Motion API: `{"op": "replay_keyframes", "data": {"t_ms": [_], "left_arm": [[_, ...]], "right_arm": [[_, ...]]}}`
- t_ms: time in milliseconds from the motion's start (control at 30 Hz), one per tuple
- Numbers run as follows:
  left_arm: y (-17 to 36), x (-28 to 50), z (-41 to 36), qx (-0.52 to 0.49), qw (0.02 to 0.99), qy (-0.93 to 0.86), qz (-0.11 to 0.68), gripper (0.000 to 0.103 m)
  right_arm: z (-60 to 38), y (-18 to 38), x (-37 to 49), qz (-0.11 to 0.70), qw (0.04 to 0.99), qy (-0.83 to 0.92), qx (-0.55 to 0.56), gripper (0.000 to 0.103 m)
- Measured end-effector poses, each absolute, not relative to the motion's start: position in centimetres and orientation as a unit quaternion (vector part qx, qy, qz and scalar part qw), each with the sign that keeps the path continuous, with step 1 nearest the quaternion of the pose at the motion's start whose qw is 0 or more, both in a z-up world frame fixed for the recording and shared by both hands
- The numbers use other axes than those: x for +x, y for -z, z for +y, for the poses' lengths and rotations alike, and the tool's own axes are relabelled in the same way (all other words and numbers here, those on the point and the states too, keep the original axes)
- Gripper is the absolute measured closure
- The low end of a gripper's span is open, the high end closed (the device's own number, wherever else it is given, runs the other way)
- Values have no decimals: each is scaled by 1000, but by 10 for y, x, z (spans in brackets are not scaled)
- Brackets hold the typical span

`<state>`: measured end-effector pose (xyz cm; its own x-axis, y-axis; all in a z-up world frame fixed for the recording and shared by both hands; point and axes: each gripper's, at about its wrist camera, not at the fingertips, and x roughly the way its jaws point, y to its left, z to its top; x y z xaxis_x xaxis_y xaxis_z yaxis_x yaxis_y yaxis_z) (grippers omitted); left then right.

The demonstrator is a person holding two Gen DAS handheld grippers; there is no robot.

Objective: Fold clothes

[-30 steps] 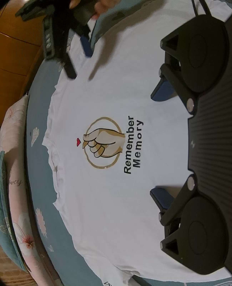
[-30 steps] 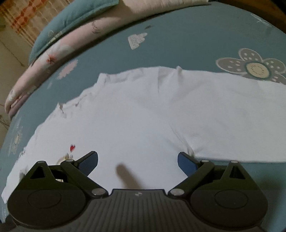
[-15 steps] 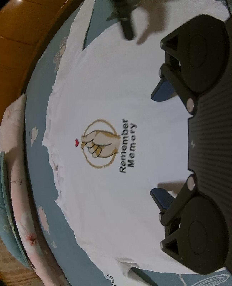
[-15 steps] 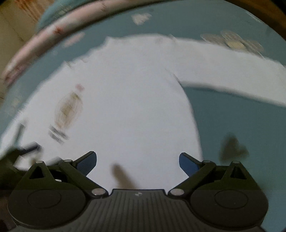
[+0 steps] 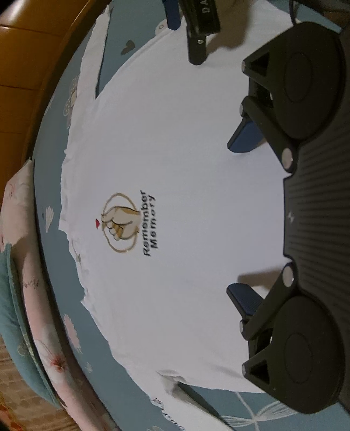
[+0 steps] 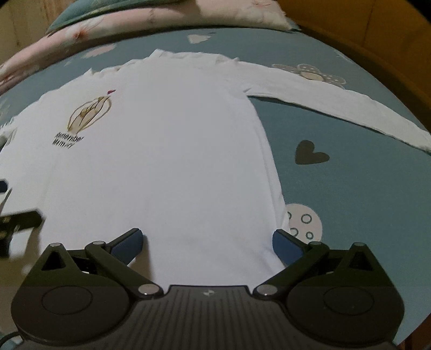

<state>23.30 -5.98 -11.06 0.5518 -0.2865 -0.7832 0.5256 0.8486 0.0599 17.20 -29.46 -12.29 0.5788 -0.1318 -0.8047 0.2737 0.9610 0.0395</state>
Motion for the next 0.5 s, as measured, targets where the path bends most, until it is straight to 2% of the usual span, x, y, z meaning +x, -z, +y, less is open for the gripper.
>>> {"op": "replay_keyframes", "data": {"t_ms": [333,500], "left_arm": [[118,235,-38,105,863,253,425,1],[118,232,-32,106,859,259,429,1]], "right_arm": [[-261,102,137,502,853,101,101,0],[-223,69,123,480,872,76,64,0]]}}
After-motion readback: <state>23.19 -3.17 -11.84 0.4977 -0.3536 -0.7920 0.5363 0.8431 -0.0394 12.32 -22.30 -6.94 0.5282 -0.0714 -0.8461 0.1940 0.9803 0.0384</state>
